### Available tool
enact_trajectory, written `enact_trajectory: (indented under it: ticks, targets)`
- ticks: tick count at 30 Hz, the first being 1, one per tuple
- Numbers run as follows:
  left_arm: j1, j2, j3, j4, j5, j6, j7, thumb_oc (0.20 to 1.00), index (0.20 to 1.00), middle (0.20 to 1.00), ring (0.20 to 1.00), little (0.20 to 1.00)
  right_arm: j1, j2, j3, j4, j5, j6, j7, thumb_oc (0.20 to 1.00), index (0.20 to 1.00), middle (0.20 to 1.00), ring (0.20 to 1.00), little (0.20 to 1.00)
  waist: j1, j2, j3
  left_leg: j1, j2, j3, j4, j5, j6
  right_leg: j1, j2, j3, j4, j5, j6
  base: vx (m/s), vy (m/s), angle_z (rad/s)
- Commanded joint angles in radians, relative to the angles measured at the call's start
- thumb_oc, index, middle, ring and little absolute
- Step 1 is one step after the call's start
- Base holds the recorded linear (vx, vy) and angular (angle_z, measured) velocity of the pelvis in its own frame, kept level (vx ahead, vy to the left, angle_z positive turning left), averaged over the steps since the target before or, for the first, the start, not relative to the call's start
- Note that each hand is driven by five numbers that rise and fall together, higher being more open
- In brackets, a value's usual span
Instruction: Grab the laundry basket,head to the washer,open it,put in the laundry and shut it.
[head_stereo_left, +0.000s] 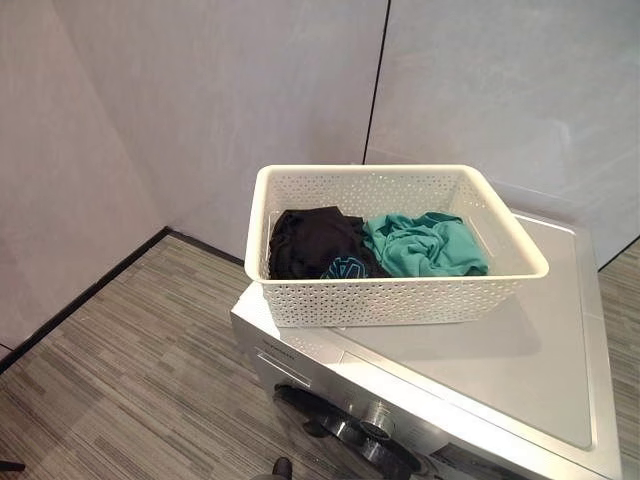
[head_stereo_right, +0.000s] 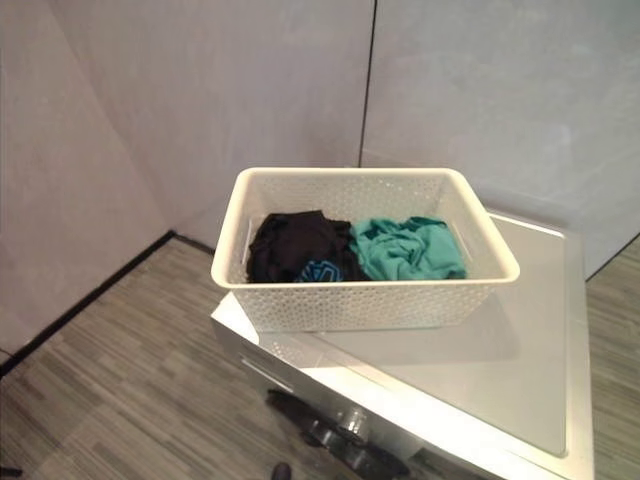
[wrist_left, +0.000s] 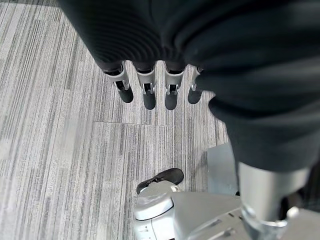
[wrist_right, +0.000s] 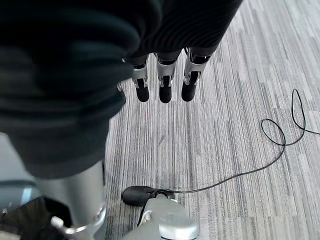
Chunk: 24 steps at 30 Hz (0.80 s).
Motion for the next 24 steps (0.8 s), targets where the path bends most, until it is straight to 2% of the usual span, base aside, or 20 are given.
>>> enact_trajectory:
  ticks: [1,15,20,24]
  targets:
    - [-0.054,-0.016,0.015,0.022,-0.006,-0.011,0.003,1.0,1.0,1.0,1.0,1.0,-0.02,-0.039,0.0,0.002,-0.012,-0.012,0.006,1.0,1.0,1.0,1.0,1.0,0.015,0.061,0.022,-0.031,0.023,-0.024,0.004,-0.018,-0.002,0.034,0.024,-0.027,0.087,-0.11,-0.008,0.0,0.0,0.0]
    - [-0.051,-0.02,0.008,0.029,0.007,-0.015,0.02,1.0,1.0,1.0,1.0,1.0,-0.066,-0.031,0.06,-0.098,0.016,-0.049,0.015,1.0,1.0,1.0,1.0,1.0,0.021,0.062,0.02,-0.03,0.019,-0.029,0.004,-0.019,-0.002,0.031,0.024,-0.028,0.093,-0.113,-0.01,0.0,0.0,0.0]
    - [-0.053,-0.013,0.001,0.015,0.011,-0.02,0.027,1.0,1.0,1.0,1.0,1.0,-0.096,-0.052,0.107,-0.151,-0.036,-0.062,-0.002,1.0,1.0,1.0,1.0,1.0,0.025,0.061,0.02,-0.031,0.016,-0.033,0.004,-0.019,-0.002,0.032,0.023,-0.032,0.092,-0.112,-0.009,0.0,0.0,0.0]
    - [-0.056,-0.012,-0.007,0.007,0.023,-0.021,0.035,1.0,1.0,1.0,1.0,1.0,-0.121,-0.029,0.133,-0.208,0.005,-0.08,0.018,1.0,1.0,1.0,1.0,1.0,0.029,0.065,0.019,-0.028,0.014,-0.035,0.004,-0.02,0.0,0.034,0.019,-0.036,0.093,-0.112,-0.008,0.0,0.0,0.0]
